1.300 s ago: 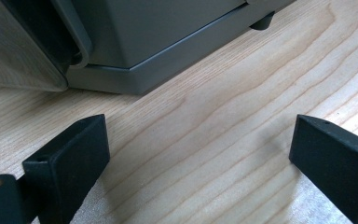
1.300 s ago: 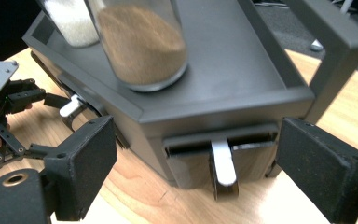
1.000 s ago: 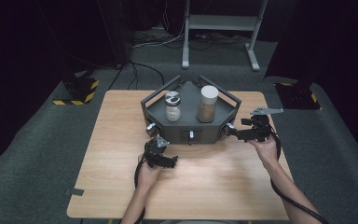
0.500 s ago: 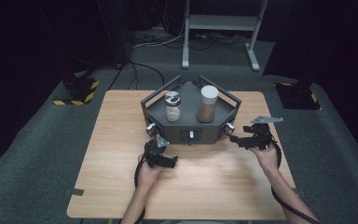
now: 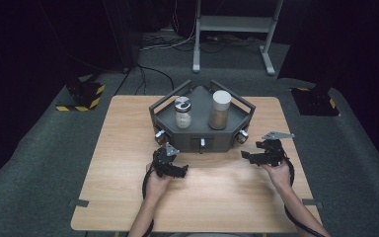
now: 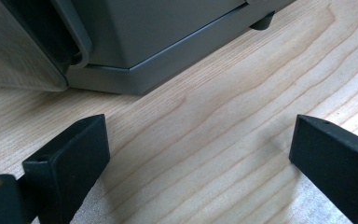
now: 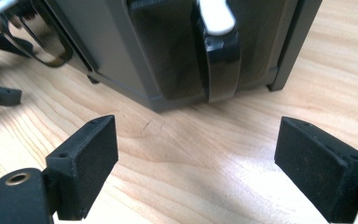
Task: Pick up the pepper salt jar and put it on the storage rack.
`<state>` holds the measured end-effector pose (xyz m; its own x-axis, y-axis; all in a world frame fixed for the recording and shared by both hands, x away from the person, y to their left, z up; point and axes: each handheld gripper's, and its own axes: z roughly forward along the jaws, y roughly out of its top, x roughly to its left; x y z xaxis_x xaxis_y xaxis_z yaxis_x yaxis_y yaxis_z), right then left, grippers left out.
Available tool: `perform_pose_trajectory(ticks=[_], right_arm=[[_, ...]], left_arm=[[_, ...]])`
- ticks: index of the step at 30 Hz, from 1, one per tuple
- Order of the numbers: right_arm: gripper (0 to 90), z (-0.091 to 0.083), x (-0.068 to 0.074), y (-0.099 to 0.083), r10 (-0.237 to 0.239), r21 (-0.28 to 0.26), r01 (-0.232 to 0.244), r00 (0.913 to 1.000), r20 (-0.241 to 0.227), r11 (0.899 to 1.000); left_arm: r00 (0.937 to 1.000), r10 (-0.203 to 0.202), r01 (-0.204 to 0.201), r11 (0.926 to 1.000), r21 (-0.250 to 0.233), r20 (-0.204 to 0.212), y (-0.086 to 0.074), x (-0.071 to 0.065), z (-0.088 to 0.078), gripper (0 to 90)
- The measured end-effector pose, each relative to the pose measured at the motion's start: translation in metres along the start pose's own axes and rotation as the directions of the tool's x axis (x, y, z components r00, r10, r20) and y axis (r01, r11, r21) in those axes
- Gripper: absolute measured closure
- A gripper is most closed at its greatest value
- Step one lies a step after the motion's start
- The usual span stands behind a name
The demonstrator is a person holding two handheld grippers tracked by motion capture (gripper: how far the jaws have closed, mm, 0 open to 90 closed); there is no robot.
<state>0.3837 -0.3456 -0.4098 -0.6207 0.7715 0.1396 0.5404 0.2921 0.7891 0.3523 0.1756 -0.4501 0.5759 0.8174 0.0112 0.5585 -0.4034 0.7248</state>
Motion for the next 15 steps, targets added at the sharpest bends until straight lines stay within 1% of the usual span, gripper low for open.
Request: perform_pose_trajectory(ticks=[5, 8, 15], right_arm=[[12.8, 0.007, 0.004, -0.007, -0.002, 0.016, 0.002, 1.0000, 0.005, 1.000], [12.8, 0.009, 0.006, -0.009, 0.003, 0.017, -0.004, 1.0000, 0.006, 1.000], [12.9, 0.015, 0.012, -0.014, -0.010, 0.018, 0.010, 0.9998, 0.015, 1.000]], left_arm=[[1.0000, 0.000, 0.000, 1.0000, 0.000, 0.000, 0.000, 0.000, 0.000, 4.8], [1.0000, 0.000, 0.000, 1.0000, 0.000, 0.000, 0.000, 0.000, 0.000, 4.8], [1.0000, 0.000, 0.000, 1.0000, 0.000, 0.000, 0.000, 0.000, 0.000, 4.8]])
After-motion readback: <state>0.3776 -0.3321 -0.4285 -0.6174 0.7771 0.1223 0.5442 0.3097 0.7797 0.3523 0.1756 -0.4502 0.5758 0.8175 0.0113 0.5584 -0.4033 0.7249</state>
